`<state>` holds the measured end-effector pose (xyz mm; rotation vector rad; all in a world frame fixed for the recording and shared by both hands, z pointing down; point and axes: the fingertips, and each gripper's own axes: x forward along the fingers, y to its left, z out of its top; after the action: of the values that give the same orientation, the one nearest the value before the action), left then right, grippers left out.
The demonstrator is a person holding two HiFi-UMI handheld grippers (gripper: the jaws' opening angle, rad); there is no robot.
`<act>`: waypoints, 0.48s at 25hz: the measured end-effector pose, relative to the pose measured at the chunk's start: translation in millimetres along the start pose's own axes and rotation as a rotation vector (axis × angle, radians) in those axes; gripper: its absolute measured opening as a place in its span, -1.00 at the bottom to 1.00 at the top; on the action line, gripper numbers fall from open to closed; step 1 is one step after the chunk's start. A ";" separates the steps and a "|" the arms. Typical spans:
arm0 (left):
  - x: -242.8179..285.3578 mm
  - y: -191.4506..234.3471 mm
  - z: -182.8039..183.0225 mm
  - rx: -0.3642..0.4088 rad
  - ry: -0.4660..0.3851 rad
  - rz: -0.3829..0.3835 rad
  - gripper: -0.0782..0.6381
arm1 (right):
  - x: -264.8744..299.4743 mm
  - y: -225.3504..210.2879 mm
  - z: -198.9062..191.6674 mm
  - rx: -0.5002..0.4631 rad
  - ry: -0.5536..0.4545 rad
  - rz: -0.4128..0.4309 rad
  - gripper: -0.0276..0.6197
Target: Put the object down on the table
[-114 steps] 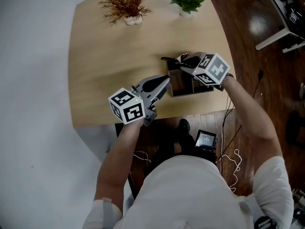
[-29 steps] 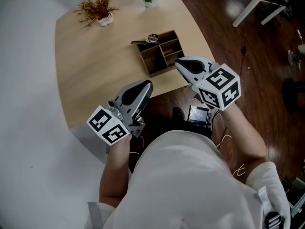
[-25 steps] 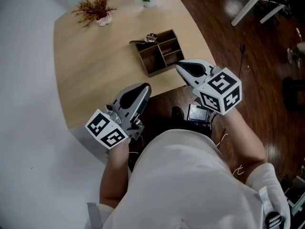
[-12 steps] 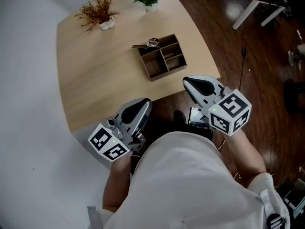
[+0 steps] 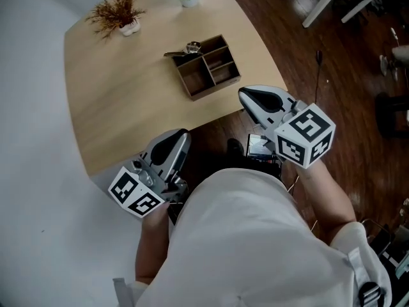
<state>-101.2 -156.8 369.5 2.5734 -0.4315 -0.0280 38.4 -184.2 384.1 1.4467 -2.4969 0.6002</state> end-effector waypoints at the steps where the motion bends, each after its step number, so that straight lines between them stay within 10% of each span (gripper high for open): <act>1: -0.4 -0.2 -0.9 -0.001 0.001 -0.001 -0.78 | 0.2 -1.0 0.6 0.000 -0.001 -0.003 -0.91; 12: -6.4 2.8 -2.4 -0.011 0.002 0.005 -0.78 | 7.9 -4.8 9.4 -0.020 -0.010 -0.012 -0.91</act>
<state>-107.9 -155.9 372.5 2.5615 -0.4365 -0.0255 38.9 -196.6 379.8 1.4600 -2.4922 0.5652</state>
